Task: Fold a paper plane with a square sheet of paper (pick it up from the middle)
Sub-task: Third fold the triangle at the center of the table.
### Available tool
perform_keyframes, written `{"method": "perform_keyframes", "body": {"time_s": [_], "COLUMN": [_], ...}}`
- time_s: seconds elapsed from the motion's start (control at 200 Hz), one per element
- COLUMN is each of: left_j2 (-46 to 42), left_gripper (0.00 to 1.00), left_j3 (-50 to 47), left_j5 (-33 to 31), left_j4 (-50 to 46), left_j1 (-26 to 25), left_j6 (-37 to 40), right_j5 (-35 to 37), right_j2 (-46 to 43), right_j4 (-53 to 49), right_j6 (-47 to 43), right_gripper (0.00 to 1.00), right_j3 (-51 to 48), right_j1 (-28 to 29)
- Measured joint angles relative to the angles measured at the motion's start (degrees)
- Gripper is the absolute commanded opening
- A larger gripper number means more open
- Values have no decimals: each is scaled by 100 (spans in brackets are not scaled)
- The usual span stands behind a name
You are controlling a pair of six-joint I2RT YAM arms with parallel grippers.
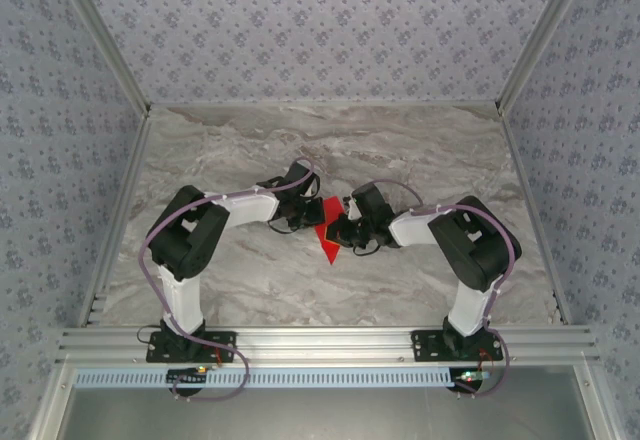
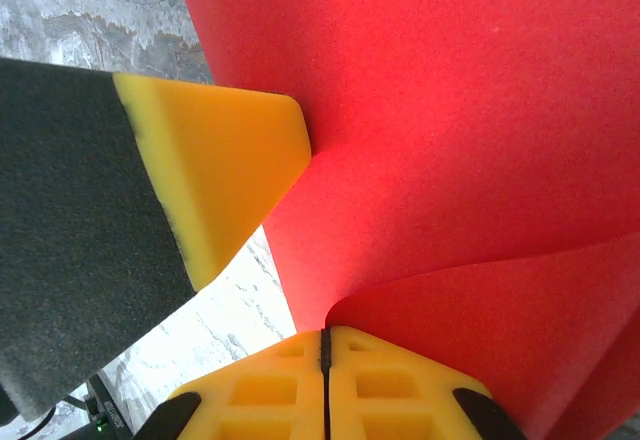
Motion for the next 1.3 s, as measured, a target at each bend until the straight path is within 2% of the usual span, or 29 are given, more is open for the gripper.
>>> {"method": "perform_keyframes", "body": {"time_s": [1.299], "left_j2": [0], "left_gripper": [8], "left_j3": [0], "left_j5": [0], "left_j4": [4], "left_j1": [0], "left_j6": [-2], "right_j5": [271], "right_j2": [-98], "right_j4": [31], "right_j6": [44], "right_gripper": [6], "right_j3": [-83], "right_j1": [-11]}}
